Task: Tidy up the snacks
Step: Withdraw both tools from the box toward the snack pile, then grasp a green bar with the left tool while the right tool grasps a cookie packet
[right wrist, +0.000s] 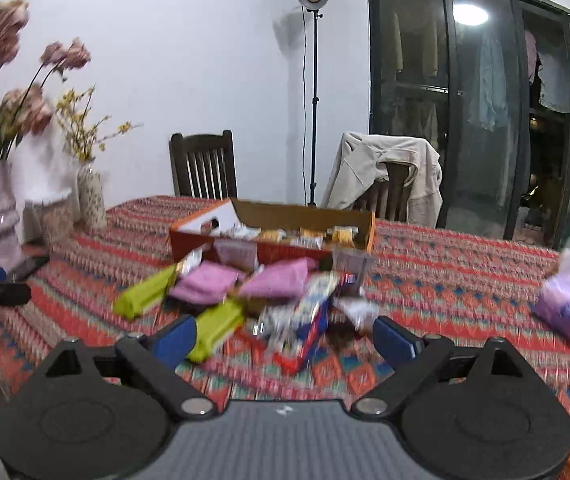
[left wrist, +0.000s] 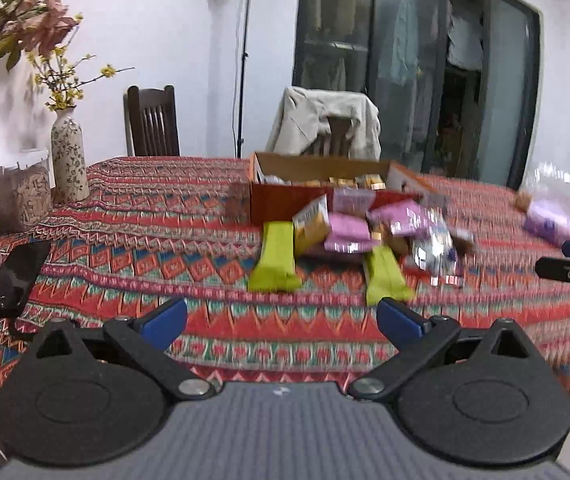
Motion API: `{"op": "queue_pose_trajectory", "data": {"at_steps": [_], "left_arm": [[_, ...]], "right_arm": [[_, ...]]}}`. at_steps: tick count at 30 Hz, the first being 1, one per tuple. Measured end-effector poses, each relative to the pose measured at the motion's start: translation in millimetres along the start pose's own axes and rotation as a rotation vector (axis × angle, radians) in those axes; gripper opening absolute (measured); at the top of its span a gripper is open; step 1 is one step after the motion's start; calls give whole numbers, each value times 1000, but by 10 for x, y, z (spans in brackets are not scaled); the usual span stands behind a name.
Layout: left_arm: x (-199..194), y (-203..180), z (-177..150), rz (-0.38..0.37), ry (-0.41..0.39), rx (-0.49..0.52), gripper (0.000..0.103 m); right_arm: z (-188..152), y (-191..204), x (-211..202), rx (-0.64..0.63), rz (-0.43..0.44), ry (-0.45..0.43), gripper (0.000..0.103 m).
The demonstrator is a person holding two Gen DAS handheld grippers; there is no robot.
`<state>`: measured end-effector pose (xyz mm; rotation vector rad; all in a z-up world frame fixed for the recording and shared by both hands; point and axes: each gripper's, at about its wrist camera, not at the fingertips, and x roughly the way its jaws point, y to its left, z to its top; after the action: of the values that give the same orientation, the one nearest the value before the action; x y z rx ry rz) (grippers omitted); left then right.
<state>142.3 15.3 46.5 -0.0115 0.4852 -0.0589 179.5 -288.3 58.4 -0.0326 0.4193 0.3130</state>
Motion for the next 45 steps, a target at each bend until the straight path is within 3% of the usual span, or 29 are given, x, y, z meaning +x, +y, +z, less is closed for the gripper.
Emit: {"op": "queue_pose_trajectory", "data": {"at_steps": [3, 7, 12, 28, 33, 38, 41, 45], "left_arm": [[73, -20, -113, 25, 41, 7, 103], [71, -20, -133, 21, 42, -6, 103], [54, -63, -28, -4, 6, 26, 103], [882, -7, 217, -11, 91, 38, 99], [1259, 7, 345, -36, 99, 50, 88], [1766, 64, 475, -61, 137, 26, 80], [2011, 136, 496, -62, 173, 14, 68], [2171, 213, 450, -79, 191, 6, 40]], "right_arm": [[-246, -5, 28, 53, 0, 29, 96], [-393, 58, 102, 10, -30, 67, 96], [-367, 4, 165, 60, -42, 56, 96], [-249, 59, 600, 60, -1, 70, 94], [-143, 136, 795, 43, 23, 77, 93], [-17, 249, 1032, 32, 61, 85, 85], [95, 343, 1179, 27, 89, 87, 77], [257, 487, 1413, 24, 144, 93, 63]]}}
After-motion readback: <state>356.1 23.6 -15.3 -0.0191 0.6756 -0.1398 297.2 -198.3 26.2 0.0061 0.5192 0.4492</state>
